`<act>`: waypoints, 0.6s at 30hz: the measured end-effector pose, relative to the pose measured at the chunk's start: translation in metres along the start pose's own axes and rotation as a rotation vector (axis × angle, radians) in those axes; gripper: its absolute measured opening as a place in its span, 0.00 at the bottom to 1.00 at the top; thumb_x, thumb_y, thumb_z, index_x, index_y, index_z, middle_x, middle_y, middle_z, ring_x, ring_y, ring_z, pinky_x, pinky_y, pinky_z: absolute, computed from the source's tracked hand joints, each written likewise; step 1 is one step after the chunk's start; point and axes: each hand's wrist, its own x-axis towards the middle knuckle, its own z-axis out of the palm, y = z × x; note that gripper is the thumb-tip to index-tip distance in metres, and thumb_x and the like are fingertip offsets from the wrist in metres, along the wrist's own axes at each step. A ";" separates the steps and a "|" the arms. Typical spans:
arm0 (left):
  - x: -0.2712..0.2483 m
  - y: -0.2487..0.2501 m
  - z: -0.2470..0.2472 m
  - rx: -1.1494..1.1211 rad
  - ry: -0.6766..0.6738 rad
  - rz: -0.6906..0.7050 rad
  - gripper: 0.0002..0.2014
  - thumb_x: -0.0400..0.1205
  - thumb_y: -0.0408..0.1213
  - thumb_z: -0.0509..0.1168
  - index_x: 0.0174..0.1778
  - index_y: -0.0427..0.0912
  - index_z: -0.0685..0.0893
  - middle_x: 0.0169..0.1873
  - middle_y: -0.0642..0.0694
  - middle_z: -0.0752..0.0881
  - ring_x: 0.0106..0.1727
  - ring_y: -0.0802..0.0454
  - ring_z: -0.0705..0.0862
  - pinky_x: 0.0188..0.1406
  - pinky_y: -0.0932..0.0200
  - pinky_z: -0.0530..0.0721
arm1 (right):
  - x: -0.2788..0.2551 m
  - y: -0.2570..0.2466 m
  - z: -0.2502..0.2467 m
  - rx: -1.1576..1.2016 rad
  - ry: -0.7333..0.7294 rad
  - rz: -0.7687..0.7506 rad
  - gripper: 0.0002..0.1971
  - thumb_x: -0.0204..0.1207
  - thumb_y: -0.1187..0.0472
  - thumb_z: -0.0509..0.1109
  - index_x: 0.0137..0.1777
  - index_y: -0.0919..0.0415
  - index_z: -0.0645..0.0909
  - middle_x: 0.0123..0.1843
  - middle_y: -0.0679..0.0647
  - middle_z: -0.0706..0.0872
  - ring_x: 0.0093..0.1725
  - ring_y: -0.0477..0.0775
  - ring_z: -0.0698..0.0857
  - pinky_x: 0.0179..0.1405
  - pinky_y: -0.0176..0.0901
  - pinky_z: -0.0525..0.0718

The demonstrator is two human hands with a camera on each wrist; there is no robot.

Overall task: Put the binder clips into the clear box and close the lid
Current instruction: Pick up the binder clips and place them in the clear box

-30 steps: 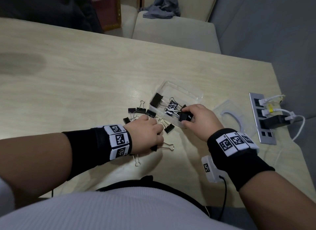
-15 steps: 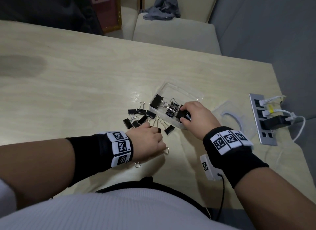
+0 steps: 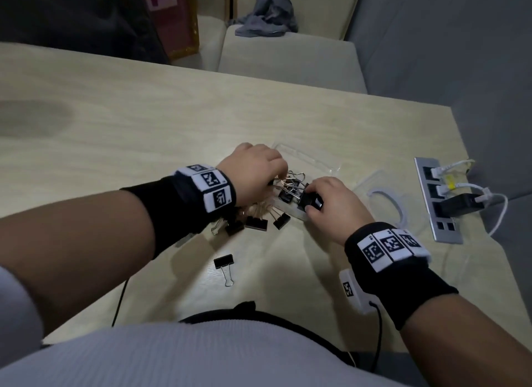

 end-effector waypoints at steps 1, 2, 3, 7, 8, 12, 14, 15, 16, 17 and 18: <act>0.005 -0.002 0.003 0.020 -0.030 -0.001 0.14 0.77 0.44 0.66 0.59 0.51 0.82 0.63 0.52 0.82 0.65 0.47 0.78 0.63 0.48 0.71 | 0.000 0.001 0.000 0.001 -0.002 0.003 0.18 0.73 0.60 0.69 0.63 0.57 0.79 0.66 0.54 0.78 0.63 0.55 0.79 0.62 0.42 0.74; 0.007 -0.004 0.007 0.042 -0.074 0.008 0.13 0.79 0.45 0.64 0.59 0.53 0.83 0.64 0.53 0.82 0.65 0.48 0.78 0.63 0.48 0.71 | -0.001 0.002 0.000 0.001 -0.001 0.009 0.18 0.73 0.60 0.69 0.64 0.56 0.79 0.68 0.54 0.77 0.65 0.55 0.78 0.64 0.41 0.73; 0.007 -0.005 0.012 0.064 -0.121 0.026 0.13 0.80 0.45 0.63 0.59 0.54 0.84 0.64 0.55 0.82 0.66 0.50 0.79 0.63 0.48 0.71 | -0.001 0.003 0.000 0.003 -0.001 0.016 0.19 0.73 0.60 0.69 0.65 0.56 0.78 0.70 0.54 0.76 0.67 0.55 0.77 0.66 0.41 0.71; -0.004 -0.010 0.023 0.114 -0.172 0.108 0.13 0.79 0.44 0.63 0.59 0.53 0.84 0.66 0.58 0.81 0.66 0.55 0.79 0.65 0.50 0.72 | -0.003 0.003 0.001 0.010 -0.016 0.025 0.20 0.75 0.60 0.67 0.68 0.56 0.77 0.76 0.53 0.71 0.71 0.54 0.75 0.70 0.42 0.70; -0.007 -0.011 0.024 0.108 -0.171 0.112 0.13 0.79 0.44 0.64 0.58 0.54 0.85 0.65 0.58 0.81 0.66 0.56 0.79 0.65 0.50 0.71 | -0.003 0.003 0.002 0.004 -0.019 0.018 0.20 0.75 0.60 0.67 0.68 0.56 0.77 0.76 0.52 0.71 0.71 0.54 0.75 0.70 0.43 0.70; -0.014 -0.009 0.019 0.064 -0.167 0.100 0.16 0.80 0.46 0.60 0.63 0.53 0.82 0.68 0.57 0.79 0.67 0.55 0.79 0.66 0.48 0.71 | -0.002 0.002 0.007 -0.001 -0.033 0.010 0.19 0.75 0.59 0.67 0.67 0.54 0.77 0.77 0.53 0.70 0.73 0.55 0.73 0.72 0.46 0.70; -0.017 -0.012 0.014 0.023 -0.127 0.048 0.18 0.80 0.47 0.62 0.67 0.52 0.79 0.70 0.54 0.78 0.68 0.51 0.78 0.65 0.47 0.73 | -0.005 -0.001 0.009 0.001 0.029 0.020 0.20 0.74 0.58 0.69 0.66 0.54 0.77 0.76 0.55 0.70 0.73 0.58 0.70 0.74 0.52 0.70; -0.021 -0.015 0.011 0.000 -0.097 0.009 0.19 0.79 0.46 0.63 0.67 0.52 0.79 0.68 0.52 0.78 0.66 0.48 0.78 0.64 0.47 0.74 | -0.008 -0.003 0.009 -0.003 0.090 0.004 0.19 0.73 0.57 0.70 0.64 0.54 0.78 0.74 0.55 0.71 0.71 0.59 0.71 0.73 0.55 0.70; -0.025 -0.019 0.009 -0.025 -0.070 -0.037 0.19 0.78 0.45 0.64 0.66 0.52 0.79 0.65 0.49 0.79 0.63 0.45 0.79 0.62 0.46 0.75 | -0.012 -0.007 0.010 -0.006 0.154 -0.037 0.17 0.73 0.58 0.70 0.62 0.55 0.79 0.70 0.55 0.74 0.68 0.59 0.73 0.70 0.57 0.72; -0.029 -0.023 0.007 -0.045 -0.059 -0.081 0.17 0.78 0.43 0.64 0.64 0.51 0.79 0.62 0.48 0.80 0.61 0.44 0.79 0.59 0.47 0.76 | -0.016 -0.011 0.012 -0.008 0.197 -0.098 0.14 0.73 0.58 0.70 0.59 0.55 0.80 0.65 0.54 0.77 0.63 0.58 0.75 0.66 0.57 0.74; -0.035 -0.027 0.006 -0.050 -0.072 -0.119 0.16 0.78 0.43 0.64 0.62 0.51 0.79 0.61 0.47 0.80 0.59 0.44 0.79 0.57 0.47 0.77 | -0.020 -0.015 0.014 -0.012 0.200 -0.170 0.12 0.74 0.59 0.68 0.57 0.55 0.81 0.61 0.53 0.79 0.59 0.57 0.77 0.63 0.57 0.76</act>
